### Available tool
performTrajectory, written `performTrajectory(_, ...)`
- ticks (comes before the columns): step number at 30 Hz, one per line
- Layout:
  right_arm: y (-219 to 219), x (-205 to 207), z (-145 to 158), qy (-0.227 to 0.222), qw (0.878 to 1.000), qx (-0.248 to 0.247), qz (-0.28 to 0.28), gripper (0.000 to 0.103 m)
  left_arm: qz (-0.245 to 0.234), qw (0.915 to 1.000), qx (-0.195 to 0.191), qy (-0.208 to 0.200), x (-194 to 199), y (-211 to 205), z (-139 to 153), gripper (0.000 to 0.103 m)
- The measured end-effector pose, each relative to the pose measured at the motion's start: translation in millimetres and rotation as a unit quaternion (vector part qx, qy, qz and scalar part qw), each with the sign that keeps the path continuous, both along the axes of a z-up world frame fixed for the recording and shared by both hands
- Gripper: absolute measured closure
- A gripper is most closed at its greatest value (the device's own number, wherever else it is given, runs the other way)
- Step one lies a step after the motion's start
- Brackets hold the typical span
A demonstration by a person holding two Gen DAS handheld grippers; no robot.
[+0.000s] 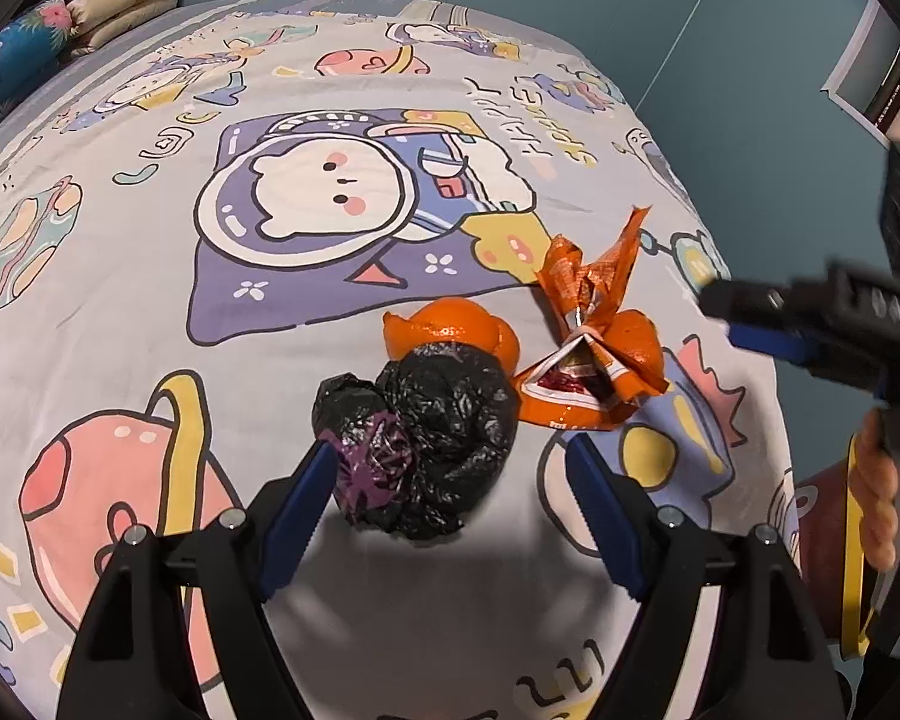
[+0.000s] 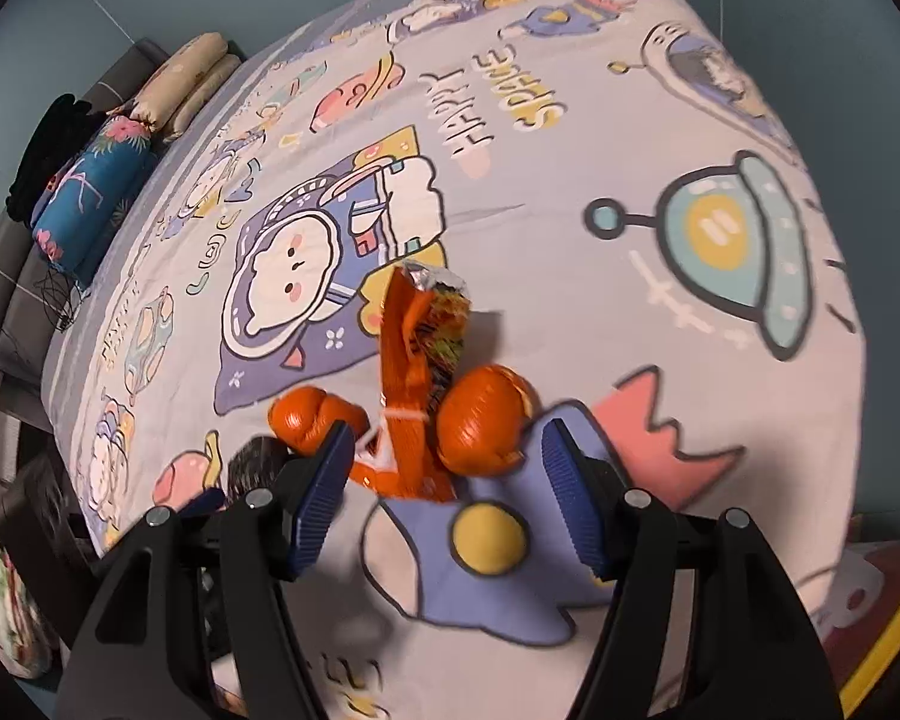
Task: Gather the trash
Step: 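Grasp the black plastic bag with the left tool while the right tool grasps the orange wrapper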
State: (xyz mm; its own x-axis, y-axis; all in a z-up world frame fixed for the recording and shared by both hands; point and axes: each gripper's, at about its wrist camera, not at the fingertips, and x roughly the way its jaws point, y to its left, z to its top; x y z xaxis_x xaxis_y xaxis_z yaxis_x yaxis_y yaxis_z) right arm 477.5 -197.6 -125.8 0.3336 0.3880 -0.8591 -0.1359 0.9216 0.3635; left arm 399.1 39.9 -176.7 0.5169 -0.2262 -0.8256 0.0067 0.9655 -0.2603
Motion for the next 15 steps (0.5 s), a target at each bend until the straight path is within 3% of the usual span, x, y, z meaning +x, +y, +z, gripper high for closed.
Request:
performTrajectory(12,44.8,32.3,-33.3,0.021,0.999,-0.039,0.022,0.041,-0.008,0.9999,-0.004,0.007,7.9,3.1,-16.3,0.029)
performTrajectory(15,49.8,34.4,-37.3,0.009,0.998,-0.057,0.023,0.045,-0.008,0.9999,-0.002,0.011,10.5,3.8,-19.8,0.039)
